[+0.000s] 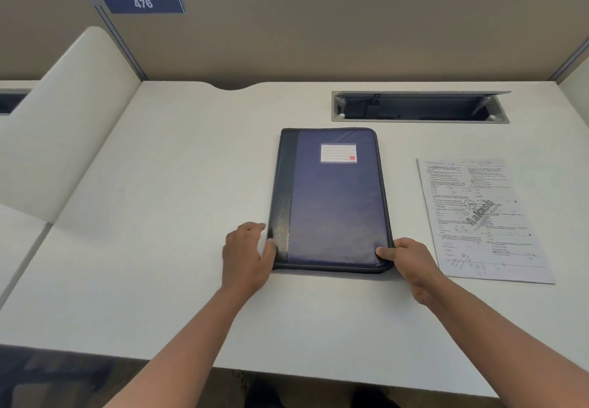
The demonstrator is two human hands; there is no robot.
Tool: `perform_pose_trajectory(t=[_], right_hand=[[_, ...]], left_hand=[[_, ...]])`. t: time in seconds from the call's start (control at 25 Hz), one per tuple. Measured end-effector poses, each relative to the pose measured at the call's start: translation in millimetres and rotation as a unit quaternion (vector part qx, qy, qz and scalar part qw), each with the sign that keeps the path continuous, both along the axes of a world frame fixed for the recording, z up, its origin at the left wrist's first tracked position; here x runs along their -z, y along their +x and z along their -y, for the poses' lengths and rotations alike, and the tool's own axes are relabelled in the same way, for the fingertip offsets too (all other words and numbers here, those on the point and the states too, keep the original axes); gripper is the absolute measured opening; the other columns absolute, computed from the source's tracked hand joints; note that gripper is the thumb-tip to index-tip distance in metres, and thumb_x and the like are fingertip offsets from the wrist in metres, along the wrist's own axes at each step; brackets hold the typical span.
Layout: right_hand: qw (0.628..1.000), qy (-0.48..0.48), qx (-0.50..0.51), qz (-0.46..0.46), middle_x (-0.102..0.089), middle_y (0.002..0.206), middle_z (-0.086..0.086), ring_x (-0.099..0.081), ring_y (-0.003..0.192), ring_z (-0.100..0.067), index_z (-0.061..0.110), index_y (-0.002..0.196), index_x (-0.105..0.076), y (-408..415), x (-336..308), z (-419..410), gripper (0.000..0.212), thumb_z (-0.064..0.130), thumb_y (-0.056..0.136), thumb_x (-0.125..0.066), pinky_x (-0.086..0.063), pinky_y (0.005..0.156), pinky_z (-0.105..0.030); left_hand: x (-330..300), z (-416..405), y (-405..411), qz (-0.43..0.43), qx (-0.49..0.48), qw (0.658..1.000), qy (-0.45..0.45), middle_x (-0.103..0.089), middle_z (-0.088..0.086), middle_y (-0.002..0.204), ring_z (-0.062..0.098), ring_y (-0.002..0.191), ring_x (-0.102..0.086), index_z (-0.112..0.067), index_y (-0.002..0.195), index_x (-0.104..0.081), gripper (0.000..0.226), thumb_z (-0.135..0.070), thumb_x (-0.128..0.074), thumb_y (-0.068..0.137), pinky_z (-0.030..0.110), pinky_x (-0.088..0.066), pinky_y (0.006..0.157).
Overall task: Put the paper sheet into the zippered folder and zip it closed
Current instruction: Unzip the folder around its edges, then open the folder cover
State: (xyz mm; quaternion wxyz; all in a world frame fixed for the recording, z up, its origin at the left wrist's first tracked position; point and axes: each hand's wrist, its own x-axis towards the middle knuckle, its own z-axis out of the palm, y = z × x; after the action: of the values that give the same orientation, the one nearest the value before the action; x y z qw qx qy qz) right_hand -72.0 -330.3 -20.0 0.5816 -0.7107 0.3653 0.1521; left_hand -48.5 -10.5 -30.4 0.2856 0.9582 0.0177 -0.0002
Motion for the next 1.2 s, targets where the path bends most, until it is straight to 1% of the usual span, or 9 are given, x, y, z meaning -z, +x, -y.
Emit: perform_pose_trajectory(t=[0.16,0.32,0.4,0.48,0.64,0.76,0.96,1.08,1.2], right_hand=[[0.998,-0.004,0.032,0.047,-0.044,0.058,0.005,-0.034,0.059,-0.017,0.017,0.066,-0.046,-3.8,-14.8,-0.1,0.028,0.009,0.077,-0.071,-0.027,0.058,-0.032],[0.975,0.056,0.059,0.208,-0.031,0.058,0.006,-0.028,0.057,-0.014,0.018,0.058,-0.030,-8.9,-45.1,-5.7,0.038,0.011,0.076,-0.062,-0.023,0.056,-0.033],[0.949,0.110,0.033,0.294,-0.045,0.064,0.000,-0.042,0.061,-0.016,0.004,0.061,-0.030,-4.8,-66.1,-13.8,0.033,0.011,0.074,-0.060,-0.034,0.060,-0.032],[0.924,0.107,-0.034,0.367,-0.062,0.081,-0.006,-0.060,0.081,-0.021,-0.001,0.061,-0.035,1.9,-88.9,-29.9,0.034,0.014,0.073,-0.062,-0.044,0.070,-0.034],[0.893,-0.015,-0.164,0.419,-0.068,0.121,0.004,-0.063,0.114,-0.013,0.017,0.063,-0.056,10.0,-122.0,-75.7,0.029,0.036,0.080,-0.070,-0.049,0.092,-0.029],[0.879,-0.031,-0.265,0.396,-0.054,0.139,0.026,-0.048,0.132,0.001,0.029,0.085,-0.065,12.8,-131.7,-101.1,0.030,0.060,0.085,-0.066,-0.040,0.103,-0.026],[0.870,-0.028,-0.337,0.359,-0.050,0.146,0.027,-0.041,0.136,0.007,0.047,0.114,-0.062,17.9,-114.0,-105.8,0.035,0.069,0.087,-0.059,-0.038,0.105,-0.024],[0.896,-0.186,-0.310,0.259,-0.044,0.155,0.013,-0.039,0.143,-0.009,0.035,0.134,-0.059,29.4,-78.6,-73.5,0.049,0.056,0.089,-0.064,-0.038,0.114,-0.038],[0.876,-0.339,-0.332,0.082,-0.030,0.165,0.000,-0.030,0.149,-0.024,0.032,0.151,-0.041,34.9,-42.7,-34.1,0.073,0.061,0.087,-0.063,-0.036,0.113,-0.049]], left_hand=[[-6.4,21.2,28.6,-0.083,0.043,0.994,-0.061,-0.060,0.003,0.085,0.029,0.079,-0.056,-0.009,0.101,-0.056,0.020,-0.027,-0.056,0.093,0.039,-0.048,0.067],[-9.2,18.9,34.3,-0.184,0.042,0.973,-0.131,-0.064,-0.007,0.116,0.019,0.098,-0.066,-0.022,0.135,-0.058,0.046,-0.032,-0.067,0.091,0.037,-0.054,0.090],[-17.2,16.0,41.6,-0.231,0.072,0.960,-0.142,-0.062,-0.010,0.128,0.013,0.109,-0.066,-0.026,0.132,-0.062,0.045,-0.032,-0.072,0.088,0.028,-0.050,0.097],[-37.1,20.6,51.3,-0.220,0.104,0.958,-0.150,-0.063,-0.010,0.125,0.003,0.103,-0.067,-0.029,0.118,-0.069,0.032,-0.036,-0.075,0.088,0.016,-0.049,0.086],[-117.7,43.8,69.1,-0.151,0.075,0.930,-0.326,-0.071,-0.012,0.116,0.013,0.107,-0.067,-0.031,0.120,-0.070,0.046,-0.061,-0.068,0.085,0.033,-0.056,0.089],[-167.9,47.2,78.9,-0.131,0.082,0.905,-0.397,-0.068,-0.017,0.120,0.015,0.112,-0.066,-0.043,0.123,-0.064,0.054,-0.070,-0.068,0.077,0.032,-0.061,0.083],[-189.4,11.5,94.4,-0.129,0.081,0.923,-0.352,-0.071,0.001,0.121,0.023,0.100,-0.073,-0.038,0.149,-0.040,0.069,-0.013,-0.064,0.089,0.035,-0.061,0.068],[-189.3,-32.8,104.0,-0.143,0.059,0.922,-0.355,-0.077,0.001,0.110,0.028,0.095,-0.075,-0.050,0.142,-0.043,0.076,0.002,-0.055,0.088,0.043,-0.063,0.069],[-182.0,-71.3,106.6,-0.133,0.044,0.950,-0.278,-0.079,-0.004,0.101,0.027,0.085,-0.077,-0.070,0.113,-0.054,0.077,0.001,-0.055,0.083,0.046,-0.064,0.065]])
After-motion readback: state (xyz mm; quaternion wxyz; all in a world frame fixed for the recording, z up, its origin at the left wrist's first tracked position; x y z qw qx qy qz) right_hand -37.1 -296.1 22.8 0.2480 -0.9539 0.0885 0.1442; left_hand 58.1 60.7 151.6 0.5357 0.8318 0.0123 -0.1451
